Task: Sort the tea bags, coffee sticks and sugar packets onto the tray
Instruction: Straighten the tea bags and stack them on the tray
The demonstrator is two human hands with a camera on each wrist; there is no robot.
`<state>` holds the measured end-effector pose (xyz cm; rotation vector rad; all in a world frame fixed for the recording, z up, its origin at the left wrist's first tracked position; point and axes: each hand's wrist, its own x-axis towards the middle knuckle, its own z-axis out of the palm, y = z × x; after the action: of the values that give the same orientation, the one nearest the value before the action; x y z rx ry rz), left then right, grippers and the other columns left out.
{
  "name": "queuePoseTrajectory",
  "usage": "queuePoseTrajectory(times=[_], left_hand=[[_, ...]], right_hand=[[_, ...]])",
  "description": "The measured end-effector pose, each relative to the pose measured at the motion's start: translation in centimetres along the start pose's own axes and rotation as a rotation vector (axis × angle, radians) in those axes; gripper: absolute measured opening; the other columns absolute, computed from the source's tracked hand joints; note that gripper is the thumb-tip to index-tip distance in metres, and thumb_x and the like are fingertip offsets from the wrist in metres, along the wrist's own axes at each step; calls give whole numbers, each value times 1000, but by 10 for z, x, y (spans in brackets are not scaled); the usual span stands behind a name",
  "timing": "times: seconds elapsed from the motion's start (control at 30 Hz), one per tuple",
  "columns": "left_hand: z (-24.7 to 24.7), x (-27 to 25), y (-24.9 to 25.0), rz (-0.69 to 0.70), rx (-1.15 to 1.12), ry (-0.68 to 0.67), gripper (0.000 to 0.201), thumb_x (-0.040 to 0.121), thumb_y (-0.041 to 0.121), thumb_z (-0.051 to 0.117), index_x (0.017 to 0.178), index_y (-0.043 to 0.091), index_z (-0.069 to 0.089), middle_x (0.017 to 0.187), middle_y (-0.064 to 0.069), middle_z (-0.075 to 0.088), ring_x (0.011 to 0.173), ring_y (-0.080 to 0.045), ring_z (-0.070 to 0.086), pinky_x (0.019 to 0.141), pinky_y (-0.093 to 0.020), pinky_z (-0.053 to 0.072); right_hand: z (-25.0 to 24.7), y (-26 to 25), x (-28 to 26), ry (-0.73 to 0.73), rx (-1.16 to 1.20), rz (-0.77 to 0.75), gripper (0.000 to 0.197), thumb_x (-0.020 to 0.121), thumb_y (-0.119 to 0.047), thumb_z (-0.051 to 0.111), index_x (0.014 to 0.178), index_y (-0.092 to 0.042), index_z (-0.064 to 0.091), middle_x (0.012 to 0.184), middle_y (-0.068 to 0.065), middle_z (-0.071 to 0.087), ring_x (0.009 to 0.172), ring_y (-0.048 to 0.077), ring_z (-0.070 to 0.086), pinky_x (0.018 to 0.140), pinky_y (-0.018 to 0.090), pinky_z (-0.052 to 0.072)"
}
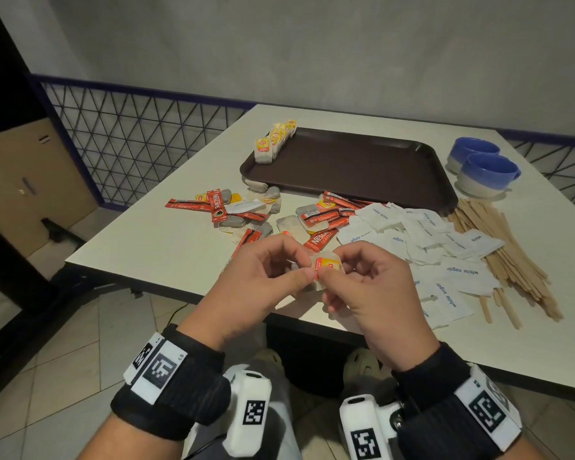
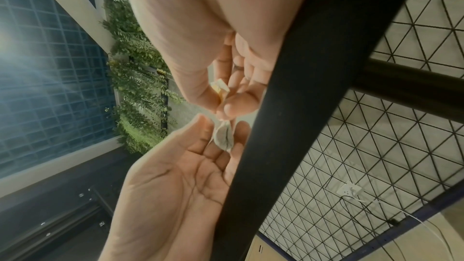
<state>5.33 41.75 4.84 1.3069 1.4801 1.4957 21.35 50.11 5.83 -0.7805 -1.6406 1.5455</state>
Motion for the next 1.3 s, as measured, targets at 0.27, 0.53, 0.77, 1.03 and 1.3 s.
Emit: queuePoseTrajectory(times=[0.27, 0.53, 0.77, 1.03, 1.3], left_hand=[[0, 1, -2, -9, -102, 134, 15, 91, 3, 73, 96, 15, 65, 78, 11, 67, 72, -7, 65, 63, -23, 52], [-1, 0, -1, -23, -106, 107, 22, 86, 21, 76, 107, 16, 74, 95, -3, 75, 89, -21, 72, 77, -33, 57], [0, 0, 0, 29, -90, 98, 7, 90, 25, 74, 87, 27, 80, 88, -5, 76, 85, -24, 72, 79, -39, 58], [-39, 4, -3, 6, -181, 378, 8, 89, 28, 75, 89, 21, 78, 90, -20, 73, 79, -32, 65, 61, -38, 51], [-50, 6, -8, -121, -295, 307, 18, 93, 23, 73, 102, 7, 75, 98, -25, 73, 69, -35, 62, 60, -36, 56]], right_hand=[[0, -1, 1, 13, 61, 4, 12, 89, -10, 74, 101, -9, 72, 82, 11, 72, 62, 22, 65, 57, 34, 58], [-1, 1, 1, 4, -56, -13, 7, 94, -12, 69, 90, -7, 73, 75, 16, 70, 63, 20, 64, 62, 36, 60], [-1, -1, -1, 2, -8, -32, 11, 91, -11, 72, 89, -1, 72, 72, 20, 65, 57, 18, 58, 57, 28, 54], [2, 5, 2, 30, -149, -52, 14, 85, 1, 75, 85, -13, 76, 81, 9, 68, 66, 4, 54, 63, 18, 50], [16, -13, 17, -257, -941, -235, 19, 84, -24, 76, 101, -31, 71, 98, -15, 58, 91, 2, 54, 72, 6, 37]])
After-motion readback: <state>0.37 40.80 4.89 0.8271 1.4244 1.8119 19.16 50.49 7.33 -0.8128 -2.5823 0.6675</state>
